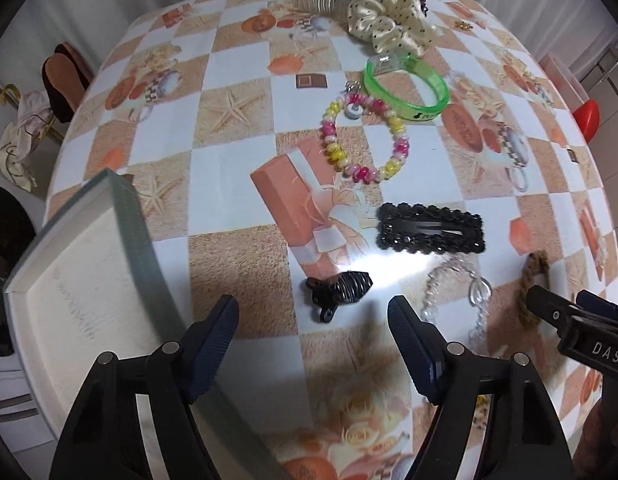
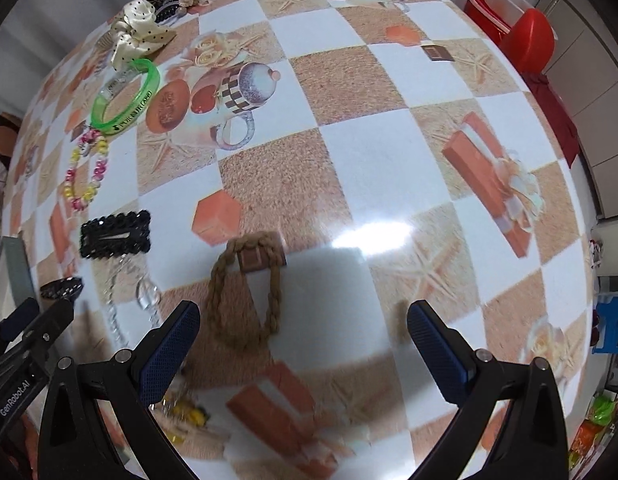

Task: Organize jewelry
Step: 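Grasp the black claw clip with the left tool while the right tool grasps the braided brown bracelet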

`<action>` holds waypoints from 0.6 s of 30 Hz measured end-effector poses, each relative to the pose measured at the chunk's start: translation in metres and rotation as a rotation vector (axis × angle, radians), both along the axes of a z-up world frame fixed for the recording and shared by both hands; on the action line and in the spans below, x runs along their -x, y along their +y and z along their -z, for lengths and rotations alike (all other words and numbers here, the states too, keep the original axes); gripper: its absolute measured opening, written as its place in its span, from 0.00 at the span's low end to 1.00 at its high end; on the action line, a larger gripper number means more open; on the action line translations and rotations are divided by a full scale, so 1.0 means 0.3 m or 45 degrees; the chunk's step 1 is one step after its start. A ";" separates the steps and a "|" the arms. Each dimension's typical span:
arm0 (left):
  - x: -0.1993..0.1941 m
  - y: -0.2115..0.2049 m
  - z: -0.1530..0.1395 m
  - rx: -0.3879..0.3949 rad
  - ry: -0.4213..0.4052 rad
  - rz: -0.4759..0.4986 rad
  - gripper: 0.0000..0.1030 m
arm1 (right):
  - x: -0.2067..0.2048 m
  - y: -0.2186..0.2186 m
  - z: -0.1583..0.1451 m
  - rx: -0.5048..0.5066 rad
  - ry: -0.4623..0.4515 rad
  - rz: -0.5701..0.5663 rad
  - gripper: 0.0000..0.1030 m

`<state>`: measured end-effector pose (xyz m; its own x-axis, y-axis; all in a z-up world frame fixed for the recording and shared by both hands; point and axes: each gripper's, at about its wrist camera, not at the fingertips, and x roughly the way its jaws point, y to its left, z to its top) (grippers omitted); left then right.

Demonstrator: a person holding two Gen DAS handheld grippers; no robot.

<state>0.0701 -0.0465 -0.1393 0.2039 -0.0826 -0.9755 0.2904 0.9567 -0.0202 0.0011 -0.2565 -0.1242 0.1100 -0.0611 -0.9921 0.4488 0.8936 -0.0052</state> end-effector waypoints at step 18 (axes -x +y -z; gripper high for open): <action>0.015 -0.058 -0.001 0.067 -0.060 0.039 0.40 | -0.018 0.142 -0.013 0.130 -0.098 -0.200 0.18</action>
<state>0.0658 -0.0640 -0.1390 0.2460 -0.1403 -0.9591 0.3210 0.9454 -0.0560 0.0064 -0.2139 -0.1204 0.2017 -0.1372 -0.9698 0.3065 0.9492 -0.0706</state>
